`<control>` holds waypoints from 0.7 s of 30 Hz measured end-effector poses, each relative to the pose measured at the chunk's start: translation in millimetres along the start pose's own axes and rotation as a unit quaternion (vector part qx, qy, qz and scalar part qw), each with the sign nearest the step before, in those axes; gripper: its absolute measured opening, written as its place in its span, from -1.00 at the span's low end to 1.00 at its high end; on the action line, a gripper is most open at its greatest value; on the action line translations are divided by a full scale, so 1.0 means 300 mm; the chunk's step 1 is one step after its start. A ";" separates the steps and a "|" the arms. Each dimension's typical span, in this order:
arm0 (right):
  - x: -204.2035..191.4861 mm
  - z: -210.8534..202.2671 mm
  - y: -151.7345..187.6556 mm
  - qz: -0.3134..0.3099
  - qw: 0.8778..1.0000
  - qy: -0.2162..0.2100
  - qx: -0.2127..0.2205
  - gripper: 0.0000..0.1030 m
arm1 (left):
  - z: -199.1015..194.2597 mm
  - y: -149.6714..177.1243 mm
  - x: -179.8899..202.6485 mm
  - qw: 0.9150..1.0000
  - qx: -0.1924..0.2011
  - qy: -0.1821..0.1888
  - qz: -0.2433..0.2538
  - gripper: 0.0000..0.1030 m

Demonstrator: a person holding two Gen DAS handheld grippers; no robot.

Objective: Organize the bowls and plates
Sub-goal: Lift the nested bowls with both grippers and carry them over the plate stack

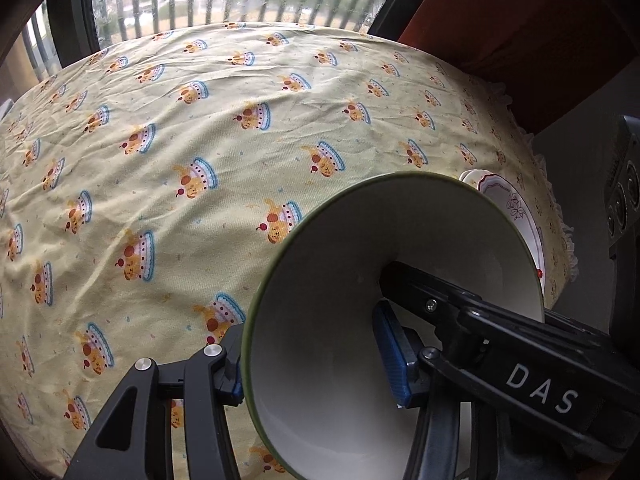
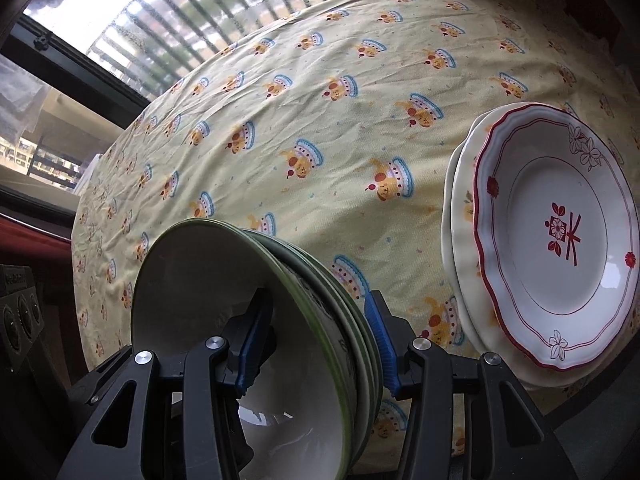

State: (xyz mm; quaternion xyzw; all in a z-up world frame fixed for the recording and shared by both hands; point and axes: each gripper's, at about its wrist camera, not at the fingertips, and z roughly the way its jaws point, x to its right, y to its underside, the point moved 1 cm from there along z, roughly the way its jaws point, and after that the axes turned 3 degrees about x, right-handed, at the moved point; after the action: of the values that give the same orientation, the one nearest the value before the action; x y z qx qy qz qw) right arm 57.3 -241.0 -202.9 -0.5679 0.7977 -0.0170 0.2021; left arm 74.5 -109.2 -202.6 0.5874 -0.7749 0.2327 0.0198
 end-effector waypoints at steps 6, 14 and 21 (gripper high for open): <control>-0.027 -0.071 0.017 0.020 1.000 0.007 0.020 -0.01 | -0.053 -0.004 0.012 1.000 -0.008 0.011 0.007 0.01; 0.018 -0.114 0.013 0.018 1.000 -0.003 0.023 -0.01 | -0.064 -0.003 0.087 1.000 0.005 -0.002 0.006 0.01; 0.107 -0.176 -0.038 -0.013 1.000 -0.010 0.026 -0.01 | -0.061 -0.017 0.198 0.999 0.027 -0.007 -0.019 0.01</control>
State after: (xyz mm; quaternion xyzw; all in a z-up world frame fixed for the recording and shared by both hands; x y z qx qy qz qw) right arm 40.8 -284.9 -161.3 -0.5729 0.7875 -0.0340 0.2247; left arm 56.3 -156.8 -166.4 0.6042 -0.7569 0.2490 0.0030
